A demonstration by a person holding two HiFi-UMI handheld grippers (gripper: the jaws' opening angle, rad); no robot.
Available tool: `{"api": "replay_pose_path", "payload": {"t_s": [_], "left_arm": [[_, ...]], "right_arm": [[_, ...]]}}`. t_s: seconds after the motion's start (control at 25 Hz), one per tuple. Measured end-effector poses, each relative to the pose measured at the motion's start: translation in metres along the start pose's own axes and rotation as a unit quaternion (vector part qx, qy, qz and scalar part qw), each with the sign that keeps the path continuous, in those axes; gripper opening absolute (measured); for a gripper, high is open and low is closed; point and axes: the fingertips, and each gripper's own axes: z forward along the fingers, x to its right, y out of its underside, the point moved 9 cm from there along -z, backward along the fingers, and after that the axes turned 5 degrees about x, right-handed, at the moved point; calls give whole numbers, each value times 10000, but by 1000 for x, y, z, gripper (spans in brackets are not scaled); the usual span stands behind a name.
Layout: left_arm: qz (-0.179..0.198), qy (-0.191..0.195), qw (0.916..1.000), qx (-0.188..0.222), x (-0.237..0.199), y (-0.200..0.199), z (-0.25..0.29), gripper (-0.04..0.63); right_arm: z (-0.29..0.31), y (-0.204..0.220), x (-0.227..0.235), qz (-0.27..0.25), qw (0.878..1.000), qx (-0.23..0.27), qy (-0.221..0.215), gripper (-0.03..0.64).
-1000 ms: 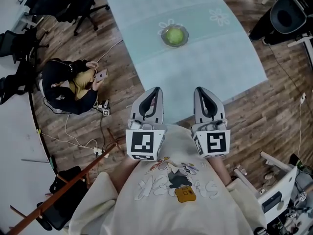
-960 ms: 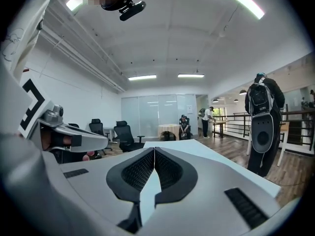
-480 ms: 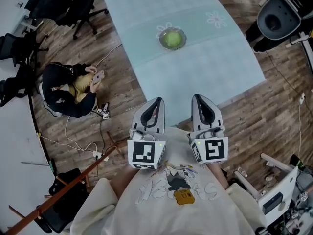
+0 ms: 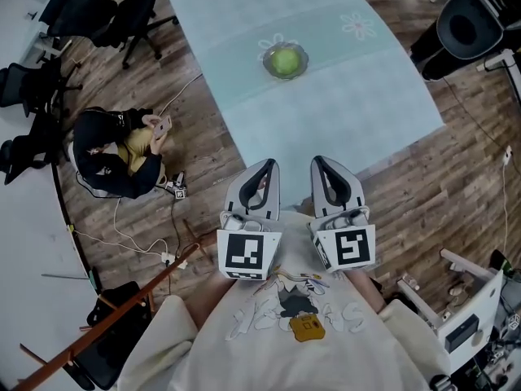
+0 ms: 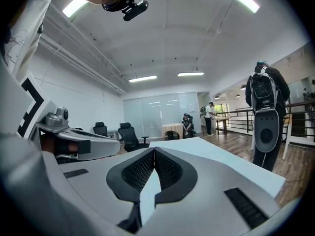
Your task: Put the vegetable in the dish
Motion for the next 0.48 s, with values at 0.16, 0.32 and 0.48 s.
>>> {"api": "replay_pose_path", "payload": {"t_s": [0.16, 0.32, 0.48], "left_arm": [[31, -16, 10000, 18, -1, -4, 3, 6], [54, 5, 10000, 69, 5, -11, 5, 6], [-122, -98, 9999, -70, 10, -18, 6, 6]], "right_arm": [[-1, -3, 6, 2, 10000, 49, 57, 23], [-5, -6, 12, 39, 9998, 94, 157, 23], [-5, -8, 17, 75, 9997, 123, 184, 23]]}}
